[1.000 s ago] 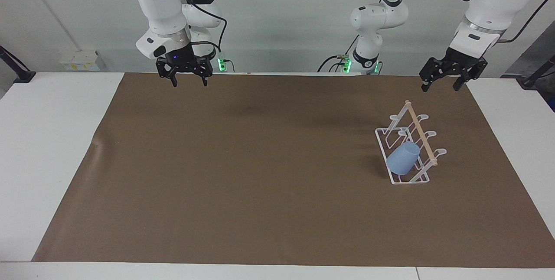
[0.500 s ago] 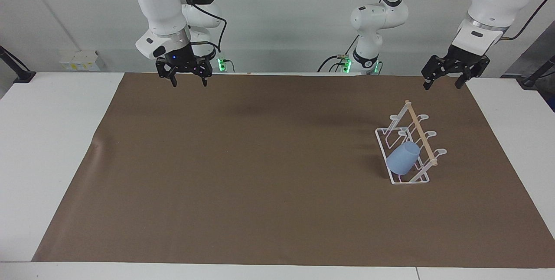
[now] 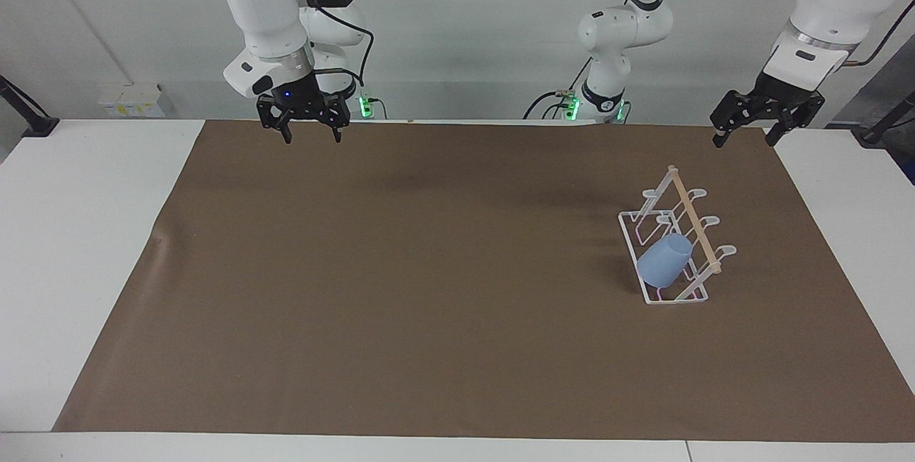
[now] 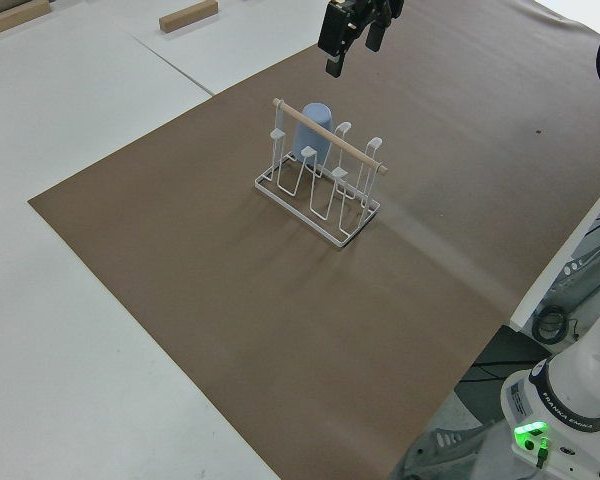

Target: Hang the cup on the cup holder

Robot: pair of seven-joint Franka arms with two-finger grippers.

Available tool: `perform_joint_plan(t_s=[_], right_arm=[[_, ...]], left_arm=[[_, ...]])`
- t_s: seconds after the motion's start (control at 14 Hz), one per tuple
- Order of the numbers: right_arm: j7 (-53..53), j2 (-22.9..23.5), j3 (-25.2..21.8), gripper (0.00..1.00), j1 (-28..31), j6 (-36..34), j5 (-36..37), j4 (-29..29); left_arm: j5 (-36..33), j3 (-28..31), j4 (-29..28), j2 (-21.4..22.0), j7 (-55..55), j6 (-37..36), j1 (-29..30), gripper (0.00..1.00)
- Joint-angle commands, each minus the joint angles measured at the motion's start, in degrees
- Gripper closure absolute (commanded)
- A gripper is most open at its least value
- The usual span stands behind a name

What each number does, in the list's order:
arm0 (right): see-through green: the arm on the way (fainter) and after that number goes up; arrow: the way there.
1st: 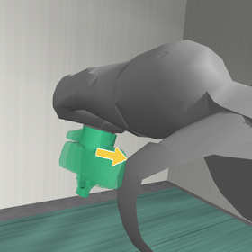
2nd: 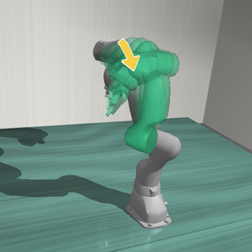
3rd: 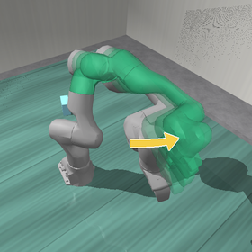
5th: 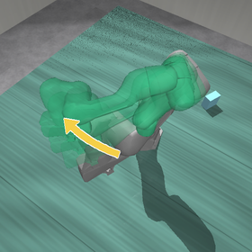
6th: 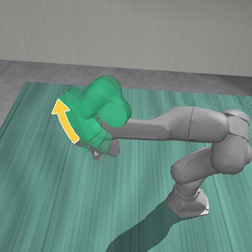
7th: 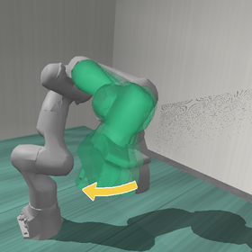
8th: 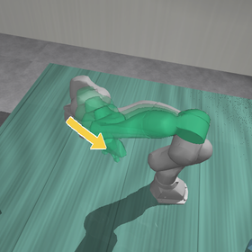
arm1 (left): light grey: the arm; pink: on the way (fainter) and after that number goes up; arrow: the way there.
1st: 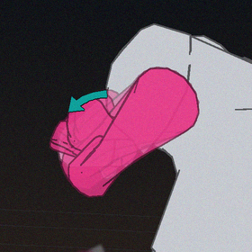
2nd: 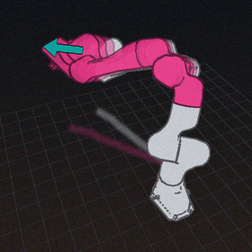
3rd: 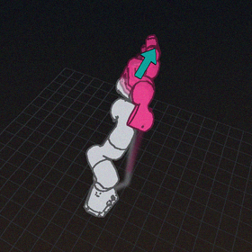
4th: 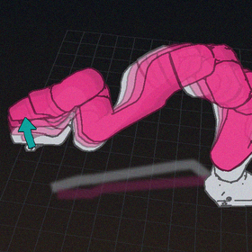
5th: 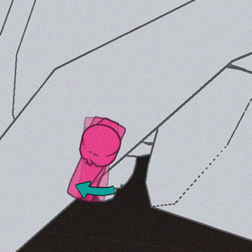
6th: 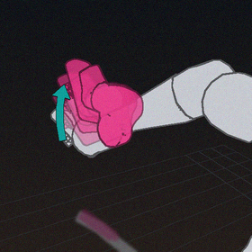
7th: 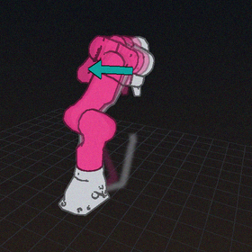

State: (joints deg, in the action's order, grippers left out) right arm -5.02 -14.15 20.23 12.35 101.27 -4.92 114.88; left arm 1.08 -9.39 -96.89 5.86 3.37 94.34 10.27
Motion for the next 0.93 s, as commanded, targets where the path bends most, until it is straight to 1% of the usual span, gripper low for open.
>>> perform_joint_plan(t_s=[0.0, 0.14, 0.21, 0.29, 0.36, 0.64, 0.79, 0.86], right_arm=[[1.77, -1.41, 0.07, 0.00, 0.74, 1.03, -1.41, 1.48], [1.86, -1.41, -0.02, 0.00, 0.83, 1.03, -1.41, 1.48], [1.86, -1.41, 0.07, 0.00, 0.83, 1.03, -1.41, 1.48], [1.86, -1.41, 0.07, 0.00, 0.74, 1.03, -1.41, 1.48], [1.86, -1.41, -0.02, 0.00, 0.74, 1.03, -1.41, 1.48], [1.86, -1.41, 0.07, 0.00, 0.83, 1.03, -1.41, 1.48], [1.86, -1.41, -0.02, 0.03, 0.74, 1.03, -1.41, 1.48], [1.95, -1.41, 0.07, 0.06, 0.83, 1.03, -1.41, 1.48]], left_arm=[[-0.02, -0.62, 1.18, -0.06, 1.38, -2.66, -0.24, 0.00], [0.15, -0.80, 1.26, -0.15, 1.38, -3.02, -1.64, 0.00], [0.07, 1.03, 1.27, -0.15, 1.38, -3.11, -4.78, 0.00], [-0.02, 4.35, 1.18, -0.15, 1.38, -3.02, -7.34, 0.00], [-0.02, 5.25, 1.18, -0.15, 1.38, -3.19, -8.32, 0.00], [-0.81, 5.09, 1.96, -0.67, 1.55, -3.98, -8.16, 0.00], [-1.86, 5.09, 3.10, -2.07, 2.86, -5.47, -8.16, 0.00], [-1.87, 5.09, 3.63, -2.43, 3.04, -5.74, -8.16, 0.00]])
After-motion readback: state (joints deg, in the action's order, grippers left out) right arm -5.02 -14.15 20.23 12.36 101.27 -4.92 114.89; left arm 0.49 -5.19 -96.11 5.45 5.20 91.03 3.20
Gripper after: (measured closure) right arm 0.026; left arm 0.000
